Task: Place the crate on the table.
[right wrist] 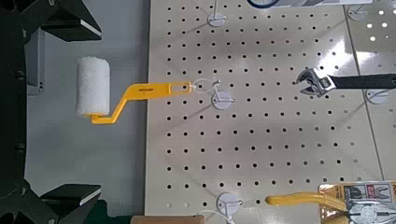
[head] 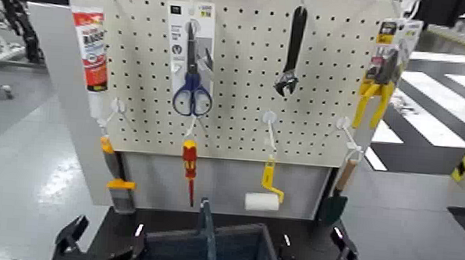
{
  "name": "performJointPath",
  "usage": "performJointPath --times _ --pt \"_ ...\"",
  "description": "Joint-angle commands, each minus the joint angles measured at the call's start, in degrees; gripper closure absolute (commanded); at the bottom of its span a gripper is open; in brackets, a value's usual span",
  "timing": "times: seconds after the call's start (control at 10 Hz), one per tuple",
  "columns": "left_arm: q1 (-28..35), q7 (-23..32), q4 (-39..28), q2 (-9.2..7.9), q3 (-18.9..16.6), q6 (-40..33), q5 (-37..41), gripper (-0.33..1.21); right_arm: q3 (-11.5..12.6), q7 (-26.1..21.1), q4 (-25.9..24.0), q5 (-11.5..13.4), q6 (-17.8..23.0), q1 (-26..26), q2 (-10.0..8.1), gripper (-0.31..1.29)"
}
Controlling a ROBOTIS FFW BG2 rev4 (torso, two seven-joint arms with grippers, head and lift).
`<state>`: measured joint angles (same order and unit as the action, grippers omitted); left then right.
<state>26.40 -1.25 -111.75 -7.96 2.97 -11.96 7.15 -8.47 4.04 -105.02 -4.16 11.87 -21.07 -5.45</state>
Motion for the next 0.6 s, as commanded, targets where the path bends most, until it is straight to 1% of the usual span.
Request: performJointPath --times 0.1,0.4,0.6 --pt "-0.12 0.63 0.83 -0.04 0.72 -1.92 -0.03 0.13 0.04 0.00 -0.01 0.03 -0.18 0.06 0.00 0.15" --pt "-0.65 0.63 1.36 -0.22 0.90 -2.71 -0.39 0.13 0.04 0.00 -0.01 0.12 -0.27 0.24 -0.09 0.15" --pt "-1.09 0.81 1.71 -0.66 1.25 -2.98 -0.39 0.13 0.04 0.00 -0.01 0.12 -0.27 0.24 -0.09 0.15"
